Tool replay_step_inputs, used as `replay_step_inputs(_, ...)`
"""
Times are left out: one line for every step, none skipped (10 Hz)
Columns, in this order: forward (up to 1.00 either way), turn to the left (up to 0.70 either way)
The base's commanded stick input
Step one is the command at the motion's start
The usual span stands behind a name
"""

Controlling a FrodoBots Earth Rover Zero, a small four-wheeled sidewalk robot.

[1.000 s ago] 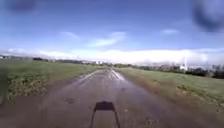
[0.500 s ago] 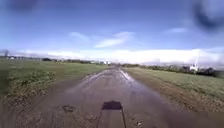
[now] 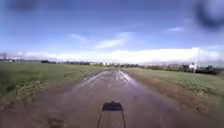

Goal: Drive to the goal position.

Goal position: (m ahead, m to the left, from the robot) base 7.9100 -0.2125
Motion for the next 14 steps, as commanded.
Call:
replay_step_inputs(0.7,0.0)
replay_step_inputs(0.7,0.0)
replay_step_inputs(0.7,0.0)
replay_step_inputs(0.7,0.0)
replay_step_inputs(0.7,0.0)
replay_step_inputs(0.7,0.0)
replay_step_inputs(0.7,0.0)
replay_step_inputs(0.7,0.0)
replay_step_inputs(0.7,0.0)
replay_step_inputs(0.7,0.0)
replay_step_inputs(0.7,0.0)
replay_step_inputs(0.7,0.0)
replay_step_inputs(0.7,0.0)
replay_step_inputs(0.7,0.0)
